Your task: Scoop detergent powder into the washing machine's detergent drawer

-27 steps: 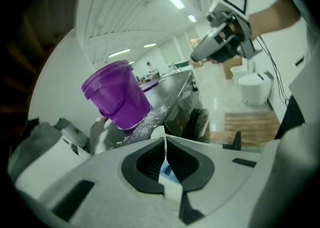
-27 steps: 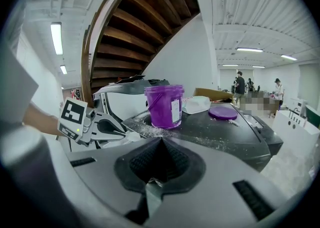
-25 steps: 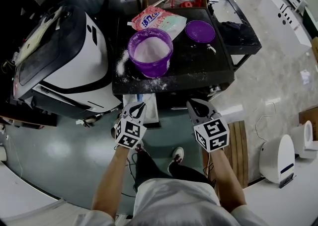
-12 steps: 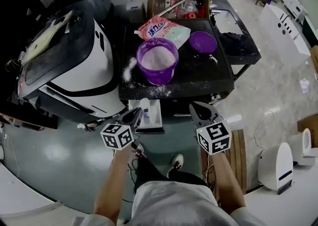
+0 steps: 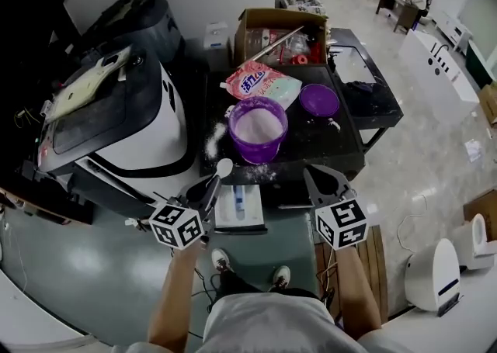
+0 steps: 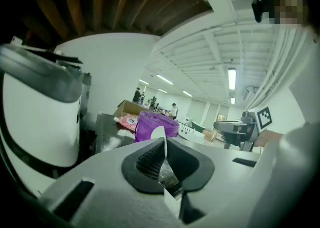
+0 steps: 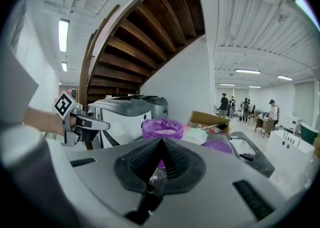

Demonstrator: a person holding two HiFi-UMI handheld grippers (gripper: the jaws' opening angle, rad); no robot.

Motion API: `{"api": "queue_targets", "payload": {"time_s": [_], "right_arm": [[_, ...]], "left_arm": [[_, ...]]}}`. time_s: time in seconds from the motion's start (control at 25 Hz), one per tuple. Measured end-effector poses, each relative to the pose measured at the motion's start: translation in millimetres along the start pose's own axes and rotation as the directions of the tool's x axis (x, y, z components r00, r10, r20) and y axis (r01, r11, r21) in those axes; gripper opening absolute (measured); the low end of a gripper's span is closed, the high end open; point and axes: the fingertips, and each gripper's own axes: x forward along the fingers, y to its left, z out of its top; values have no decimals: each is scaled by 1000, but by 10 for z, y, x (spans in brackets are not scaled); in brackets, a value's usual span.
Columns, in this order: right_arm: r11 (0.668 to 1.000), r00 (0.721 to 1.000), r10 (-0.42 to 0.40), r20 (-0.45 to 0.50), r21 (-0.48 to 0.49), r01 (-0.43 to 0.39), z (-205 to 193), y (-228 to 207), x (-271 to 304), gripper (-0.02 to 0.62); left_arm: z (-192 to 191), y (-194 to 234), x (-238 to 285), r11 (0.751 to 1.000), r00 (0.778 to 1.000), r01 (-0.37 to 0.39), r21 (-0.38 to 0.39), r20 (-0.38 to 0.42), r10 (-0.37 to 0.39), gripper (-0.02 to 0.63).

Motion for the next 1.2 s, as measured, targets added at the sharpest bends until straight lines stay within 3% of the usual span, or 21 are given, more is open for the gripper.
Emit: {"api": "queue_targets", "payload": {"time_s": [0.28,0.52,0.88,1.2], "right_arm": [[996,996,-26,81,-82,33,630,66,108,-3],[989,990,-34,135,-136,53,1071,144,255,-3],[979,980,-21,198,-193,60,1554,350,488,-3],[976,973,-5,229,-212,55,1760,497,595,-3]], "left_arm": [[820,47,-82,979,996,7,201,81,-24,15],[1338,149,-116,941,991,-11,339,128,-34,15],[1821,231,-215,893,984,-13,451,164,-68,15],[2079,233,-348,865,975,-27,501,204,-88,15]]}}
